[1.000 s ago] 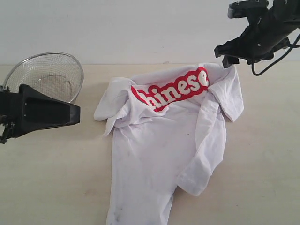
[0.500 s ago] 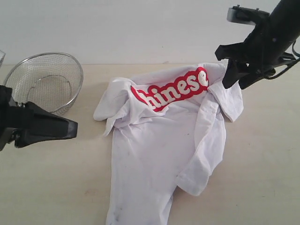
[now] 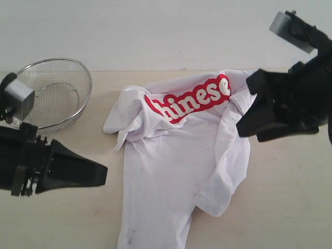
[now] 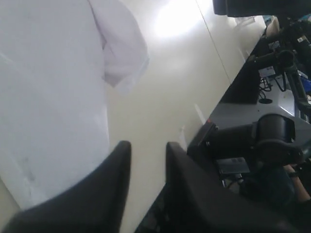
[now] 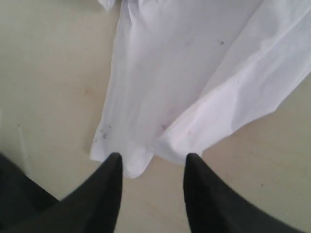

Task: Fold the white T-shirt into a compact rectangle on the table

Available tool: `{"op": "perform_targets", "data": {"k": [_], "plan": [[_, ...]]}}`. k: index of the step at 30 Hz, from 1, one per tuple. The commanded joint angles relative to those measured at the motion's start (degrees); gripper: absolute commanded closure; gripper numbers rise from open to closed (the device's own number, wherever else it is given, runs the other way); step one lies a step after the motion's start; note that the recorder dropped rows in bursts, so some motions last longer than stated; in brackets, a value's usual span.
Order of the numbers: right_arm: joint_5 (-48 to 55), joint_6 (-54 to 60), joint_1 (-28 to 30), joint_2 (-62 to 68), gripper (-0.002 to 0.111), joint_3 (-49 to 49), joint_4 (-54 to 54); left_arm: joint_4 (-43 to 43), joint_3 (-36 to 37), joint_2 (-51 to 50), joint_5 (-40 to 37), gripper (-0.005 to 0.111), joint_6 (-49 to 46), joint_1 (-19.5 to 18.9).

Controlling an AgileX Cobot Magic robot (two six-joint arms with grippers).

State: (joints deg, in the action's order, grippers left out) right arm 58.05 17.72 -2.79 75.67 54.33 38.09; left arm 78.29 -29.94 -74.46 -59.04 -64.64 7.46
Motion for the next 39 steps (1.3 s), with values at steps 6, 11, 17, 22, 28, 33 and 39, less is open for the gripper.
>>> {"op": "perform_targets", "data": {"k": [6, 11, 17, 22, 28, 33, 39], "plan": [[-15.55, -1.27, -7.5, -1.83, 0.026, -11.52, 5.03, 7.9, 8.85, -0.23, 7.11, 0.037, -1.78, 4.58], [-23.52, -6.63, -13.58, -0.63, 0.03, -11.77, 4.18, 12.04, 9.19, -0.23, 9.65, 0.038, -2.93, 4.59], [-25.27, -10.87, -14.57, 5.8, 0.03, -11.77, 0.42, 13.43, 9.3, -0.23, 8.28, 0.04, -3.04, 4.59], [-28.74, -11.7, -14.57, 8.99, 0.03, -11.77, 0.46, 13.58, 9.3, -0.23, 11.16, 0.04, -3.04, 5.41], [-30.03, -11.27, -14.57, 10.78, 0.052, -11.66, 0.56, 18.58, 9.3, -2.38, 14.5, 0.04, -5.82, 10.61], [-28.94, -8.24, -14.57, 10.83, 0.08, -11.66, 0.33, 21.66, 8.8, -8.25, 16.85, 0.041, -10.83, 14.37], [-24.09, -5.77, -14.45, 10.83, 0.108, -11.66, -2.68, 21.66, 6.57, -16.27, 17.55, 0.053, -13.57, 14.78]]}}
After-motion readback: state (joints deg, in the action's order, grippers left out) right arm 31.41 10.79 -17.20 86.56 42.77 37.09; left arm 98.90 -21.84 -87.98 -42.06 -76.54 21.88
